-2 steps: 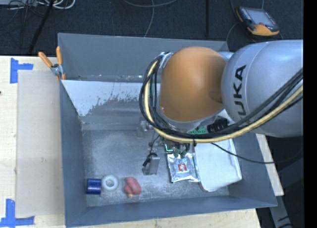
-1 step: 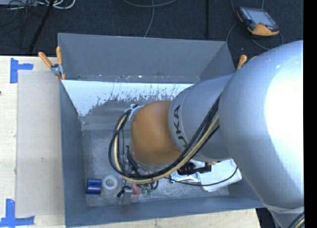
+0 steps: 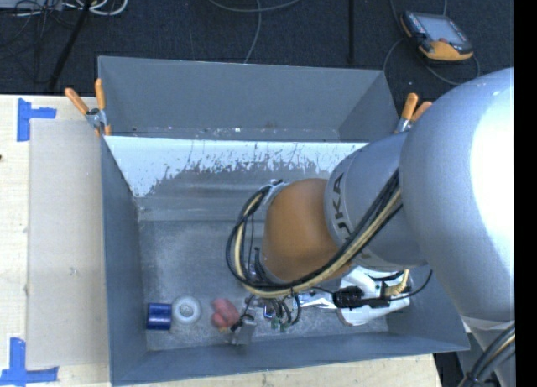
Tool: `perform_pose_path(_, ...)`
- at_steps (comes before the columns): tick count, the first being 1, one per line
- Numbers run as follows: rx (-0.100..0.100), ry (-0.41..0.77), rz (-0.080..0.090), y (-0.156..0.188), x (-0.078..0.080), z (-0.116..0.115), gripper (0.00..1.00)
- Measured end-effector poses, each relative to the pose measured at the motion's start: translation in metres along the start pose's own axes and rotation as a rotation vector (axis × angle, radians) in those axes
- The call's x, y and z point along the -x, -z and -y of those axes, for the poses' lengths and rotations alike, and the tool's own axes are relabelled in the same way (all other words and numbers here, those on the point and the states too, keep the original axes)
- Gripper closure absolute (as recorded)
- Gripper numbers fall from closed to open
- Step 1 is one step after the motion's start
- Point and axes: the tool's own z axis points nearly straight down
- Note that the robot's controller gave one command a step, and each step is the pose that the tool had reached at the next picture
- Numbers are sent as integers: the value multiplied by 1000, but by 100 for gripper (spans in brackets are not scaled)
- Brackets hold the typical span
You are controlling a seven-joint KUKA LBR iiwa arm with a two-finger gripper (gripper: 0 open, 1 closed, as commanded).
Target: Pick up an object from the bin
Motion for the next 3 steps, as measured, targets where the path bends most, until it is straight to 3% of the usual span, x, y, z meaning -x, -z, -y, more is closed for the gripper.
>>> perform_pose_path(1, 5, -28, 4, 1, -1, -27, 0)
perform_pose_path(2, 5, -33, 3, 1, -1, -25, 100)
perform_pose_path(3, 8, -21, 10, 83, 15, -38, 100)
